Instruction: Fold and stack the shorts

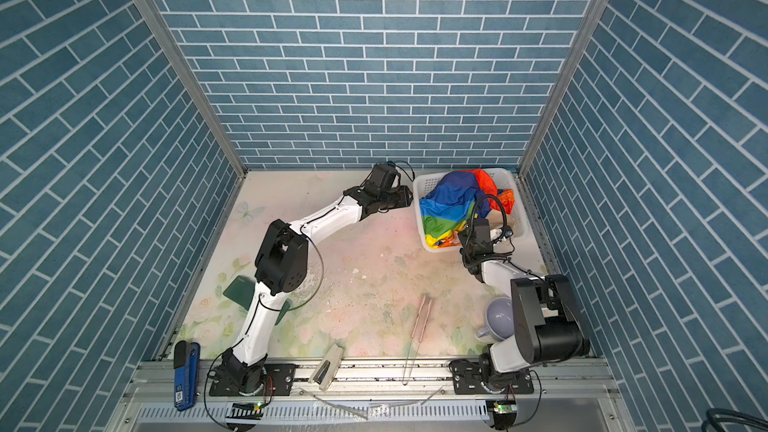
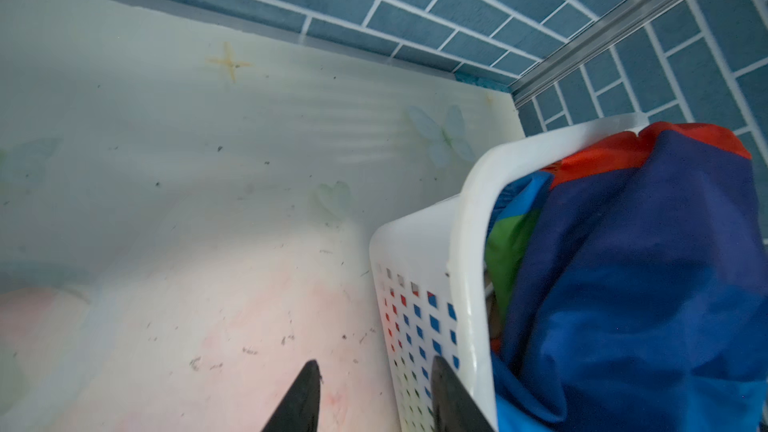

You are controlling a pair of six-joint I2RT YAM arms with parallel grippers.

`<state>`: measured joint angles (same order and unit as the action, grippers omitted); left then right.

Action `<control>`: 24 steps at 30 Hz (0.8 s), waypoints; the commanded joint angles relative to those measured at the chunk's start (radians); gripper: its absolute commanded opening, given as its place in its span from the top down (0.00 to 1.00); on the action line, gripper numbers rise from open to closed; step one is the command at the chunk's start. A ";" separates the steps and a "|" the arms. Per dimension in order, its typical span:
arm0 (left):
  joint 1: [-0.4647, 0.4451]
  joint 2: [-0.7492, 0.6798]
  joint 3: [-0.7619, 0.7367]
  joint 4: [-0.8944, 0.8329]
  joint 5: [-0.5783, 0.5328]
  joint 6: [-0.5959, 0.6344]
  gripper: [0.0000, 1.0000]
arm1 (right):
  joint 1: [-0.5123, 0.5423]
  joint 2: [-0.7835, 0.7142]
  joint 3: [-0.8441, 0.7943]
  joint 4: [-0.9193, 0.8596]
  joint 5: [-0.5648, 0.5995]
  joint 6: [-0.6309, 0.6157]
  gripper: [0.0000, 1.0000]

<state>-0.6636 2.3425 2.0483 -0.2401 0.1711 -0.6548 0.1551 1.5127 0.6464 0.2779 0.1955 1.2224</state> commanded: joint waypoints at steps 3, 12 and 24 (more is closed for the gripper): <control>-0.018 0.108 0.156 -0.090 0.093 0.018 0.54 | -0.039 0.068 0.084 0.054 -0.095 -0.037 0.41; 0.017 0.188 0.295 -0.154 0.087 0.030 0.53 | -0.055 0.104 0.158 0.067 -0.124 -0.052 0.35; 0.072 -0.265 -0.106 -0.031 0.179 0.058 0.41 | -0.061 -0.190 0.196 -0.265 -0.073 -0.188 0.01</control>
<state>-0.6090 2.2547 2.0151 -0.3538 0.3374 -0.6243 0.0933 1.4433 0.8425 0.1322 0.0727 1.1053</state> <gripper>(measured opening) 0.572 0.980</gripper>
